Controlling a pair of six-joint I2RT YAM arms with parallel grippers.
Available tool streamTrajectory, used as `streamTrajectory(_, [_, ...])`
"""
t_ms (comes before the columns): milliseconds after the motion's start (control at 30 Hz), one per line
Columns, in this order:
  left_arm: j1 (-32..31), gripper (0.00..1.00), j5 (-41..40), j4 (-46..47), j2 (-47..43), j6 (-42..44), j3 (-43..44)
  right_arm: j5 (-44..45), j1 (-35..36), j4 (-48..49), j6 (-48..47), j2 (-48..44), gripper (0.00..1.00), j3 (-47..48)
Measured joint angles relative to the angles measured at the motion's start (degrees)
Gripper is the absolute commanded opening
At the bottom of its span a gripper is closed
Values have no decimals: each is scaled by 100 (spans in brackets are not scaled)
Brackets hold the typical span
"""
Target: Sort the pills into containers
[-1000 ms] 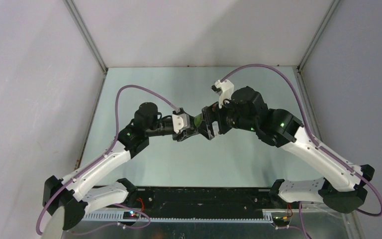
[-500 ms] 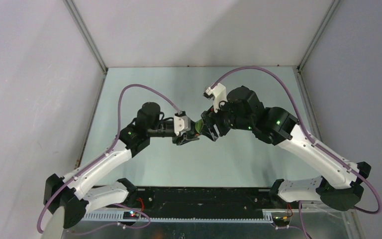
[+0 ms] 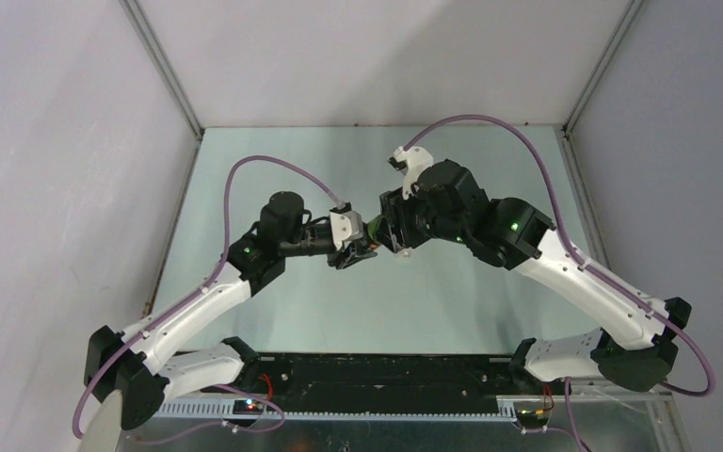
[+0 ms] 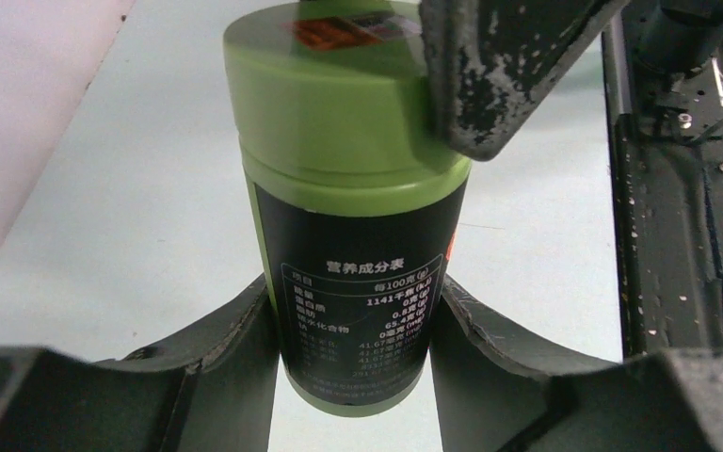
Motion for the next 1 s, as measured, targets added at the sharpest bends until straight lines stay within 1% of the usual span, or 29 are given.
streamTrajectory(33, [0, 0, -52, 81, 0, -26, -26, 125, 7, -9, 210, 7, 28, 11])
streamTrajectory(100, [0, 0, -155, 146, 0, -52, -37, 389, 20, -42, 737, 15, 41, 15])
streamTrajectory(133, [0, 0, -208, 168, 0, -57, -37, 494, 20, -66, 988, 17, 59, 17])
streamTrajectory(167, [0, 0, -273, 188, 0, -57, -35, 573, 20, -85, 1191, 17, 67, 17])
streamTrajectory(200, [0, 0, -315, 208, 0, -55, -37, 636, 20, -111, 1375, 17, 78, 17])
streamTrajectory(267, [-2, 0, -356, 275, -7, -44, -37, 785, -15, -133, 1685, 37, 84, 17])
streamTrajectory(367, [-13, 0, -356, 365, -33, -44, -35, 745, -98, -114, 1805, 103, 85, 17])
streamTrajectory(433, [-13, 0, -354, 372, -33, -44, -35, 713, -120, -111, 1805, 142, 84, 17])
streamTrajectory(500, [-17, 0, -343, 378, -33, -44, -35, 682, -138, -116, 1799, 195, 80, 20])
streamTrajectory(533, [-17, 1, -339, 380, -33, -46, -37, 643, -140, -114, 1799, 232, 76, 20])
streamTrajectory(567, [-17, 2, -341, 380, -33, -46, -37, 605, -142, -111, 1799, 260, 74, 20])
streamTrajectory(633, [-17, 8, -345, 376, -33, -48, -37, 485, -162, -79, 1799, 326, 66, 22])
streamTrajectory(667, [-15, 17, -350, 376, -33, -52, -37, 413, -170, -50, 1801, 352, 58, 22])
streamTrajectory(700, [-15, 23, -358, 378, -33, -59, -37, 352, -177, -20, 1797, 378, 54, 26])
streamTrajectory(733, [-15, 36, -378, 380, -33, -81, -37, 289, -181, 9, 1801, 398, 45, 33])
streamTrajectory(767, [-17, 43, -404, 380, -33, -101, -37, 238, -186, 46, 1797, 417, 41, 39])
streamTrajectory(800, [-15, 54, -426, 380, -33, -131, -39, 223, -199, 55, 1775, 435, 36, 48])
streamTrajectory(833, [-15, 59, -446, 385, -33, -168, -39, 186, -236, 61, 1792, 444, 33, 55])
streamTrajectory(867, [-15, 84, -487, 404, -31, -232, -39, 146, -267, 68, 1790, 446, 28, 59])
streamTrajectory(933, [-17, 98, -564, 516, -33, -306, -70, 138, -326, 68, 1801, 446, 26, 59])
streamTrajectory(1000, [-17, 99, -662, 710, -50, -426, -90, 264, -472, -66, 1801, 448, 26, 59])
